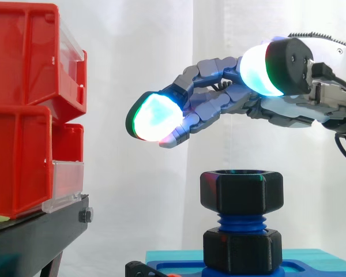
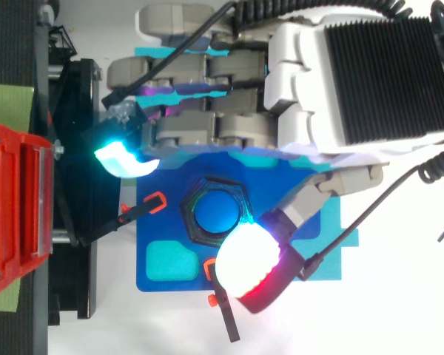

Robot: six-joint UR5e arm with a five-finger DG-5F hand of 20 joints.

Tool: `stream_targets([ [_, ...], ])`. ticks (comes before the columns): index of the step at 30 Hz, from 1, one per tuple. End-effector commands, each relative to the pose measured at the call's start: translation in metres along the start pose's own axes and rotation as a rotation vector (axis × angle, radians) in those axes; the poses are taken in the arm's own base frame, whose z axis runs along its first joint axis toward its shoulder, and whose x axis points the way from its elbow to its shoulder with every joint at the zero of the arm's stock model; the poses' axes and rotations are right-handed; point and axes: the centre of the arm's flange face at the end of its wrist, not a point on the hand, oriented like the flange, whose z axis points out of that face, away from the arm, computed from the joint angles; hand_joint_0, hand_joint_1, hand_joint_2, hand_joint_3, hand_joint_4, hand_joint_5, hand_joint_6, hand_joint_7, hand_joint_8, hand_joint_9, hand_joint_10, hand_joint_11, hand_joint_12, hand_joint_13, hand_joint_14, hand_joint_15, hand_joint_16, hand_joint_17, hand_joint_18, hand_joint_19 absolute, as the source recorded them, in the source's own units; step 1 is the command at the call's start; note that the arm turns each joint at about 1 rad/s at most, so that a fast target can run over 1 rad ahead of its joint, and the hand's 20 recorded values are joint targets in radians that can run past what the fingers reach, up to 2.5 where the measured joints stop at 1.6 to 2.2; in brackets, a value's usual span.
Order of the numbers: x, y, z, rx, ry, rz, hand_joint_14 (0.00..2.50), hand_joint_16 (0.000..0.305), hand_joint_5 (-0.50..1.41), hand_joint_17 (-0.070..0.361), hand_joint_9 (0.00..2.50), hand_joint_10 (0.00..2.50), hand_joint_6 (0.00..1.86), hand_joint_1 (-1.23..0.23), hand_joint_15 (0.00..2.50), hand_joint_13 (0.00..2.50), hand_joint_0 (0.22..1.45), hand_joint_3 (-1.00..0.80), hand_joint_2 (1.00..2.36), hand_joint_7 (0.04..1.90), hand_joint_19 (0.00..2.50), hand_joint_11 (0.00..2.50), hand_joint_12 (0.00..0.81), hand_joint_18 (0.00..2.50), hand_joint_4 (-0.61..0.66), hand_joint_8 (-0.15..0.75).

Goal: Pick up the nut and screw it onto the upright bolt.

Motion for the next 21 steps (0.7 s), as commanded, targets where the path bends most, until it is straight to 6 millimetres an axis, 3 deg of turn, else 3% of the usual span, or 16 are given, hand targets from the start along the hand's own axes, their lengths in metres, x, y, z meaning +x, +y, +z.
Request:
stream_targets([
  [1, 0.003, 0.007, 0.002, 0.007, 0.009, 0.006, 0.0, 0.035, -0.15, 0.078, 0.54, 0.0, 0.5, -0.12, 0.0, 0.25, 0.47, -0.5, 1.0, 0.65, 0.0, 0.0, 0.292, 0.0, 0.21, 0.21],
  [7, 0.013, 0.017, 0.004, 0.004, 0.031, 0.013, 0.0, 0.035, -0.14, 0.079, 0.54, 0.0, 0.5, -0.11, 0.0, 0.24, 0.47, -0.5, 1.0, 0.67, 0.0, 0.0, 0.295, 0.0, 0.22, 0.215],
  [21, 0.025, 0.023, -0.005, 0.008, 0.137, 0.029, 0.0, 0.032, -0.11, 0.072, 0.58, 0.0, 0.5, -0.12, 0.0, 0.3, 0.48, -0.5, 1.0, 0.94, 0.0, 0.0, 0.283, 0.0, 0.25, 0.25],
])
